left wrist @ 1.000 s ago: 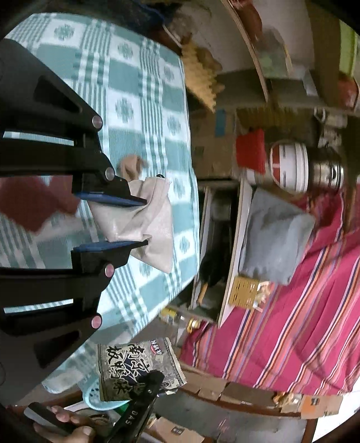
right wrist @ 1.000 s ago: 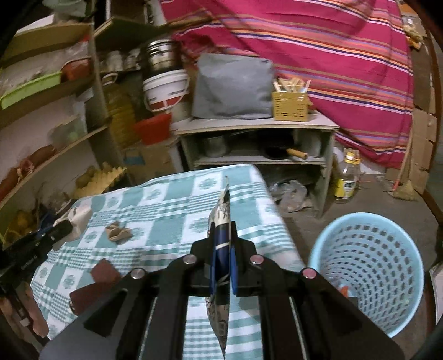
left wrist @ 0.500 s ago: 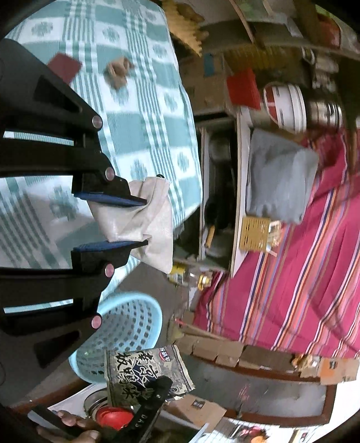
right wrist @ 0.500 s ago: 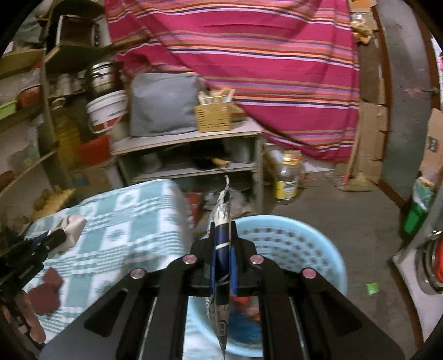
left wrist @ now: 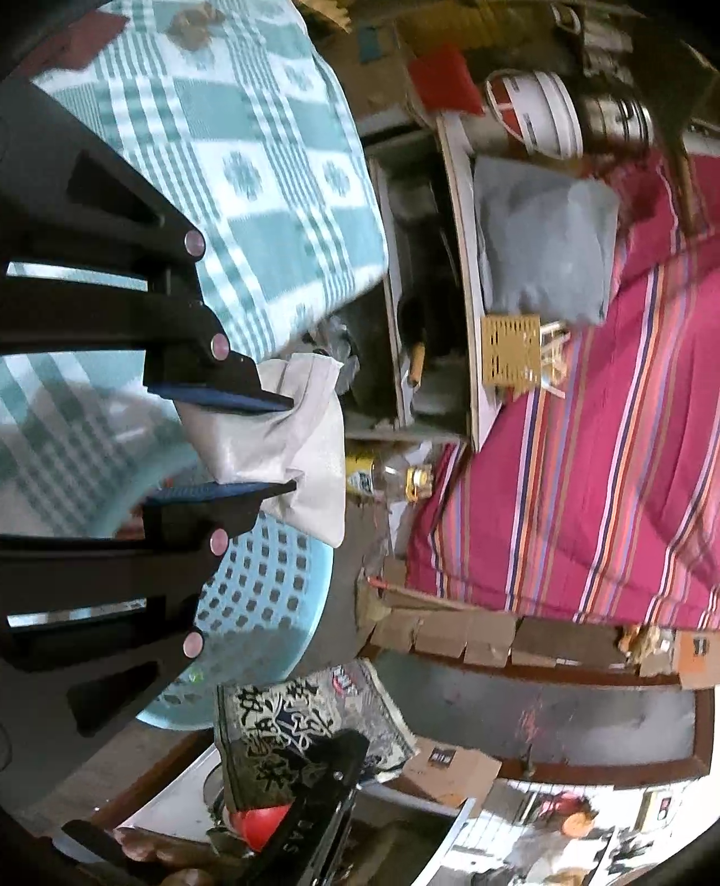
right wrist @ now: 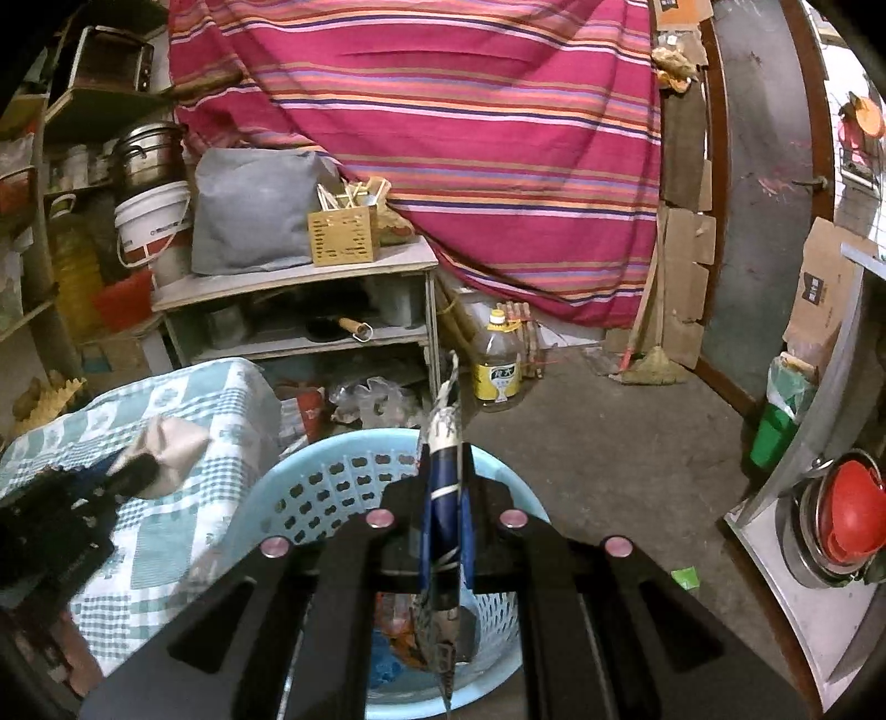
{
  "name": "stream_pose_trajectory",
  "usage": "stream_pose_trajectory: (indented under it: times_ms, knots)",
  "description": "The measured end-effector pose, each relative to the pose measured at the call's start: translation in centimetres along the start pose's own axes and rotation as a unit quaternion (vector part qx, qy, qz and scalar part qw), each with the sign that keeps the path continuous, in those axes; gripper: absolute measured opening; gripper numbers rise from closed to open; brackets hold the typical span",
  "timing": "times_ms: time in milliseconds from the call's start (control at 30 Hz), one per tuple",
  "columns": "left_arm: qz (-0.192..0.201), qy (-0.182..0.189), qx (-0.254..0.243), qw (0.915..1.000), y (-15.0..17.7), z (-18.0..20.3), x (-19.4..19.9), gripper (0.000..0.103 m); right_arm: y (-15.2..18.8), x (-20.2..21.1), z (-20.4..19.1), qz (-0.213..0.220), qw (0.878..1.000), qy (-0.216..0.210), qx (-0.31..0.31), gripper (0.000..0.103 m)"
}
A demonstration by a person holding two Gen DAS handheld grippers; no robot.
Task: Collect trash
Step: 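Carry the beige bag and snack packet over the blue basket and open both tools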
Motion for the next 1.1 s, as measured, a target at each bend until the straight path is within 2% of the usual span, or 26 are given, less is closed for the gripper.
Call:
stream_pose_trajectory:
  times_ms: [267,300,433,500,633,800,967,1000,1033,1067,1100]
  knots:
    - [0.004,0.028,-0.018,0.9994,0.4,3.3,-1.6,0.027,0.2,-0.3,0.4,-0.001,1.000,0.003,-0.008,0.008]
    - [0.005,0.031,-0.017,0.9994,0.4,3.6,-1.8,0.030,0.2,-0.3,0.5,-0.003,1.000,0.002,-0.010,0.008]
    - [0.000,0.038,-0.003,0.9993,0.3,3.5,-2.1,0.053,0.3,-0.5,0.5,-0.005,1.000,0.001,-0.014,0.008]
    - [0.000,0.043,0.006,0.9991,0.1,3.3,-2.0,0.056,0.3,-0.6,0.5,-0.005,1.000,0.001,-0.013,0.008]
    - [0.009,0.016,0.019,0.9997,0.0,2.1,-1.2,0.078,0.5,-0.9,0.5,-0.009,1.000,0.002,-0.012,0.008]
    - [0.007,0.004,0.026,0.9996,-0.1,0.2,-0.4,0.082,0.6,-1.8,0.0,-0.014,1.000,-0.002,-0.007,0.008]
    - [0.017,-0.024,0.035,0.9990,-0.2,-2.4,1.4,0.091,0.7,-2.8,-0.9,-0.019,1.000,-0.005,-0.004,0.010]
    - [0.019,-0.028,0.040,0.9986,-0.2,-3.2,2.0,0.093,0.7,-3.0,-1.1,-0.019,1.000,-0.005,-0.003,0.013]
    - [0.020,-0.032,0.043,0.9983,-0.2,-3.8,2.4,0.095,0.8,-3.2,-1.3,-0.020,1.000,0.000,-0.002,0.026]
    - [0.021,-0.036,0.046,0.9981,-0.2,-4.4,2.7,0.095,0.8,-3.4,-1.4,-0.020,1.000,0.006,0.000,0.051]
    - [0.023,-0.043,0.047,0.9977,-0.2,-5.2,3.2,0.096,0.9,-3.6,-1.6,-0.018,1.000,0.013,0.003,0.062]
Point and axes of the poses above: each gripper's, at about its wrist camera, not at the fingertips, and x roughly against the way its jaws point, z to its right, y to its underside, the point moved 1 cm from there along -x, roughly the way its jaws point, and after that the axes turned 12 degrees about -y, right-handed, at the moved point
